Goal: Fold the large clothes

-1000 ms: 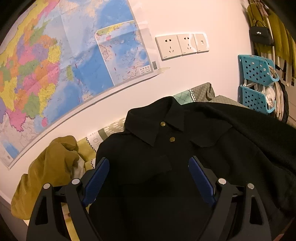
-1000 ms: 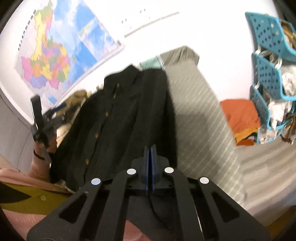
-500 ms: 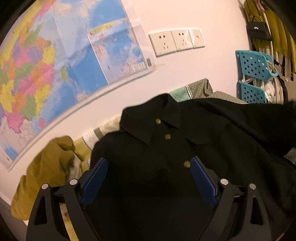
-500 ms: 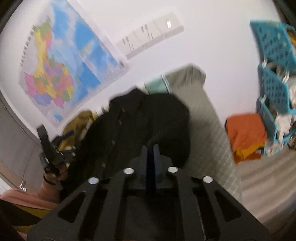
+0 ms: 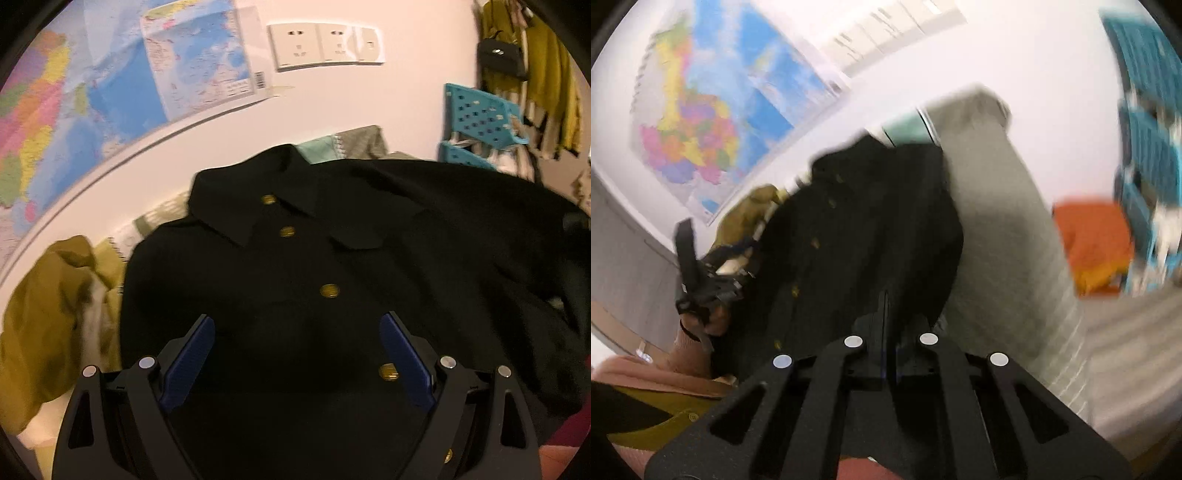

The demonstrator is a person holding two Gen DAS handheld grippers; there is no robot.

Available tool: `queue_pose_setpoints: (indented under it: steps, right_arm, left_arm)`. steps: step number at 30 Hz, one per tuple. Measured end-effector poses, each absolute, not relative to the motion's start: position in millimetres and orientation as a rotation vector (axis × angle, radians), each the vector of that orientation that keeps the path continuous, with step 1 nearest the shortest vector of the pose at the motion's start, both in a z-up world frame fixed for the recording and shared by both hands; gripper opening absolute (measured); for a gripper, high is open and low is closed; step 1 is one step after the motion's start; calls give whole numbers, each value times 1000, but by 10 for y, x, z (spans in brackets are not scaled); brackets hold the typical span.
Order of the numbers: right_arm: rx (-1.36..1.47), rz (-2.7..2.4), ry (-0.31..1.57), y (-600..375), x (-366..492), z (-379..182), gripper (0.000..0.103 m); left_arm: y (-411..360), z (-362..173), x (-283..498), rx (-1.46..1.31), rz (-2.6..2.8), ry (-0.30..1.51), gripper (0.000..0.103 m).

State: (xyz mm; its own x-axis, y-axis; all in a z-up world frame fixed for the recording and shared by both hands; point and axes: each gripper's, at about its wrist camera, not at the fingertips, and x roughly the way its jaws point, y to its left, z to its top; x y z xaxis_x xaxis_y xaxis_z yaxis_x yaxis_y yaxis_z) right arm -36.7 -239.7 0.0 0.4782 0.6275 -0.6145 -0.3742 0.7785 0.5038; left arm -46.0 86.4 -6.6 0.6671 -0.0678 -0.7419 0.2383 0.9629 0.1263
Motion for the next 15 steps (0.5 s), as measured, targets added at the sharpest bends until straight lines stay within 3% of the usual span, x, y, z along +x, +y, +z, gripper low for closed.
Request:
queue_pose_setpoints:
  steps: [7,11,13,15]
  right_arm:
    - [122,775,758,-1376,34,965,3]
    - [27,904,867,-402,433,805,5]
    - [6,936,948,-6,574,558,14]
    - [15,955,1029,279,709,293,42]
  left_arm:
    - [973,164,-465,87,-323,784,88]
    - [1231,272,-494,15,-330,757,88]
    - [1340,268,-496,5,-314,763,88]
    - [1413,213,-496,2,-309,790,88]
